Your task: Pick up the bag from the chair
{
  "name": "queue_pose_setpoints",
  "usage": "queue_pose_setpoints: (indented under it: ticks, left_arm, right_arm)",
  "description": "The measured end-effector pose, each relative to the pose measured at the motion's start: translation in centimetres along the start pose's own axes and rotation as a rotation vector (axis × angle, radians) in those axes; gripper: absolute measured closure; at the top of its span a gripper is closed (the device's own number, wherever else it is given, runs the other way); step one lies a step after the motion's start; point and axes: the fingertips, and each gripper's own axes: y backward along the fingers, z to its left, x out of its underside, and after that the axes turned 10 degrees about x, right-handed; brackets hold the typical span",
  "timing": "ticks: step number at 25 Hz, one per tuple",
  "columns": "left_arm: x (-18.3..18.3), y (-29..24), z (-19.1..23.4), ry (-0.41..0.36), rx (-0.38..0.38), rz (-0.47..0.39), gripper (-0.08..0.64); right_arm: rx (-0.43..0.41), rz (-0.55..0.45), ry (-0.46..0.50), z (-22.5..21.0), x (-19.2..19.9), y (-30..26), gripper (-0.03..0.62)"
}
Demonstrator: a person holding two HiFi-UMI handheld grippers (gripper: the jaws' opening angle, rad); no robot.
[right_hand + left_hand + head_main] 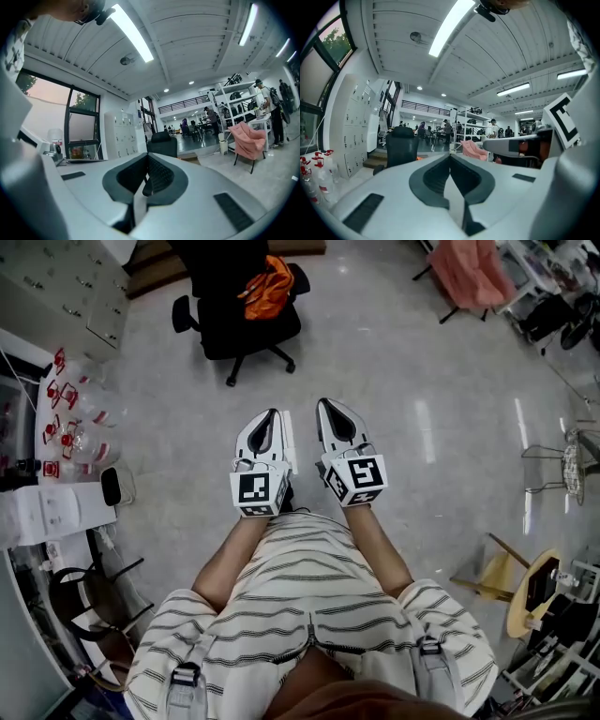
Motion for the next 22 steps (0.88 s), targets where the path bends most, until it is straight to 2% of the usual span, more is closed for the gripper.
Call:
queue_pose_setpoints:
  ticks: [14,22]
  left_arm:
    - [-3.5,-10.5,10.4,-0.014,0.066,-0.010,0.537]
    - [-3.6,-14.0,14.5,0.010,0.078,0.002,0.537]
  right_arm:
    - [0.076,-0.020,0.016,-1.1,-3.5,-14.0,0.574]
    - [0.093,-0.014,0.006,-1.5,-3.9,-19.3,0.574]
